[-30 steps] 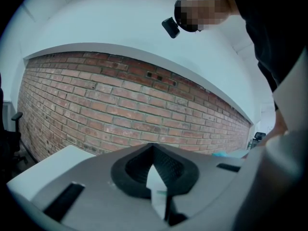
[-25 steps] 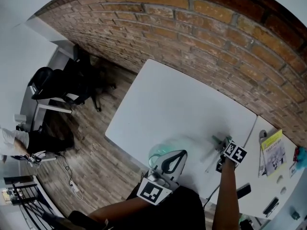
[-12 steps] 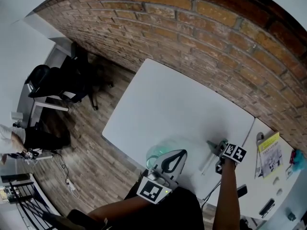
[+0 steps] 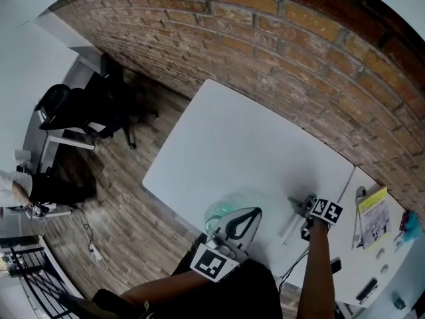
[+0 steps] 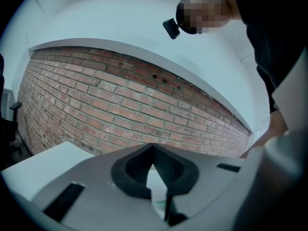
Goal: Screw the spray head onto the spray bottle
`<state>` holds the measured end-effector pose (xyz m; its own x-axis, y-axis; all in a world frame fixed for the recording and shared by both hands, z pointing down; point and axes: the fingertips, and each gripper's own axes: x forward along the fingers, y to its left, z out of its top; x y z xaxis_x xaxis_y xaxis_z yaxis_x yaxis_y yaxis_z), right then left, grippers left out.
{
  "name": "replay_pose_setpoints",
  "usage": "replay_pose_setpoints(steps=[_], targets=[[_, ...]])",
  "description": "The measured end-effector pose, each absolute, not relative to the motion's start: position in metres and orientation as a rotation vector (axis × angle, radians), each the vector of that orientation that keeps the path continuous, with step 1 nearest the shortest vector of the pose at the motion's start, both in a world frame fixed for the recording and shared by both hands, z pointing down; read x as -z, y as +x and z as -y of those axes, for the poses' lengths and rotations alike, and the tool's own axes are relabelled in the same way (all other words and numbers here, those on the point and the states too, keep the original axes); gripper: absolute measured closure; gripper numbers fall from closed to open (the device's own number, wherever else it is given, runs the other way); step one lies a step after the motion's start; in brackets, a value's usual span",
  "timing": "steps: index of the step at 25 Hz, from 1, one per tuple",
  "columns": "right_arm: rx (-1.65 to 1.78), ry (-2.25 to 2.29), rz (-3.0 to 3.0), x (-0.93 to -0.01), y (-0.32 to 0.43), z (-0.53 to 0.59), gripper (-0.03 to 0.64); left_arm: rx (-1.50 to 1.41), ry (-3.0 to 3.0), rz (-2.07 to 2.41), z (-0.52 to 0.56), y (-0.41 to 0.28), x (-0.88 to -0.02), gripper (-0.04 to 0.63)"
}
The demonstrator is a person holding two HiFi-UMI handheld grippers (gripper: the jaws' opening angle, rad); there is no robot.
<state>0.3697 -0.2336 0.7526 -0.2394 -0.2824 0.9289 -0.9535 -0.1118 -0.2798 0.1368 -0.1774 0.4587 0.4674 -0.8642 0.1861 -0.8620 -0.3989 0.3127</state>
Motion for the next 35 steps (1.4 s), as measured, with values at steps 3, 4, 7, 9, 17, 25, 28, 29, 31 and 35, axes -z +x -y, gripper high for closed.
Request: replay_pose_setpoints(steps=[3, 4, 7, 9, 17, 25, 28, 29, 31, 35], targets=[[-1.391, 1.374, 1.54, -0.753, 0.369, 0.233, 0.472, 0.006, 2.357, 1.452, 0.177, 0.136, -0.459, 0.597], [-1.4, 1.371, 1.538, -0.753, 0.369, 0.232, 0.472, 0.003, 2.36, 1.448, 0.176, 0.137, -0.458, 0.597], [-1.434, 1.364, 1.534, -0.754, 0.369, 0.233, 0.472, -0.006, 2.378, 1.434, 0.176, 0.14, -0.459, 0.597], [-1.441, 1.356, 1.528, -0.755, 0.37, 0.233, 0.472, 0.0, 2.383, 1.428, 0.177, 0.143, -0.459, 0.597], [-1.467, 1.373, 1.531, -0.755, 0.373, 0.229, 0.523, 0.035, 2.398, 1.421, 0.177, 0.145, -0.452, 0.597], [-1.406, 1.366, 1.587, -0.75, 0.371, 0.222, 0.532, 0.018, 2.431, 1.398, 0.171, 0.156, -0.452, 0.597], [-1.392, 1.352, 1.615, -0.745, 0.369, 0.218, 0.534, 0.029, 2.42, 1.396, 0.167, 0.157, -0.45, 0.597], [-1.384, 1.35, 1.625, -0.743, 0.368, 0.218, 0.534, 0.03, 2.42, 1.396, 0.165, 0.157, -0.45, 0.597], [-1.37, 1.349, 1.641, -0.738, 0.367, 0.218, 0.537, 0.037, 2.425, 1.396, 0.165, 0.159, -0.447, 0.597], [-1.33, 1.346, 1.67, -0.729, 0.359, 0.21, 0.541, 0.058, 2.441, 1.396, 0.158, 0.155, -0.441, 0.597]])
